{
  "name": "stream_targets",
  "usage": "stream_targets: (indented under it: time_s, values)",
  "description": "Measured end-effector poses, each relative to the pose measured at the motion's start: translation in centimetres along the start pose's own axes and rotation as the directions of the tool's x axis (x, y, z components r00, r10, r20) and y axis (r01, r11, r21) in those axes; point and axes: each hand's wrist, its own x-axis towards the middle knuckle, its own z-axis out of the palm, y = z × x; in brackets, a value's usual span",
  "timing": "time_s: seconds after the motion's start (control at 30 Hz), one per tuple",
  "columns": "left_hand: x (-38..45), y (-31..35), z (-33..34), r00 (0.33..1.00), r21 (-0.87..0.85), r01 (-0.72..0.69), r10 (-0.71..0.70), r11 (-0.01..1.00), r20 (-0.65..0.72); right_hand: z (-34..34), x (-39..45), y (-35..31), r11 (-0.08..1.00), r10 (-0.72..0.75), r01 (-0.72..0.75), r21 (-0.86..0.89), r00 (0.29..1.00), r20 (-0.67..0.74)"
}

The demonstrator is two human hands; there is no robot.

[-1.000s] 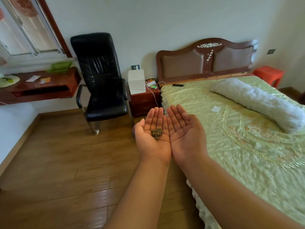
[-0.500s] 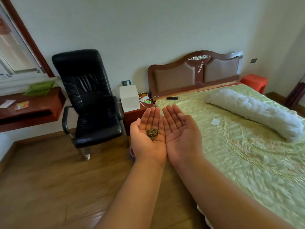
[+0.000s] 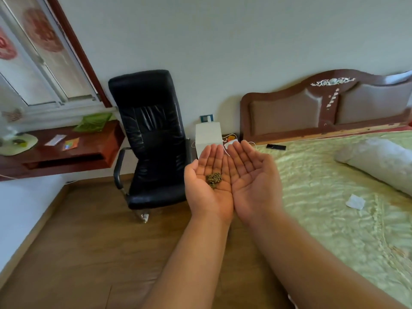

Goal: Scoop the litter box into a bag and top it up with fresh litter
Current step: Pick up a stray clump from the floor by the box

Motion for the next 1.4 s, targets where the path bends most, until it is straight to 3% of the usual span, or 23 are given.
stream_targets:
  time_s: [0.33,0.87,1.07,1.4]
  values:
    - [12.9,0.4,0.7,0.996,-0.039,-0.061,0.058,0.997,-0.070,1.1,13.2,2.1,0.990,0.105,-0.105,-0.096,0.994,-0.010]
    - [40.0,0.6,-1.0,0.997,0.026,0.072,-0.072,0.997,-0.016,1.0,37.6,9.1,0.981,-0.058,0.034,-0.189,0.990,-0.127]
    - [49.9,-1.3,-6.5,0.992,0.064,0.128,-0.129,0.990,-0.003,-4.3,46.4,12.6,0.989,-0.028,0.000,-0.148,0.981,-0.191]
    - [59.3,-10.1,-24.4,0.957,-0.006,0.105,-0.103,0.994,-0.272,-23.1,55.0,19.5,0.967,0.116,-0.171,-0.189,0.956,-0.270]
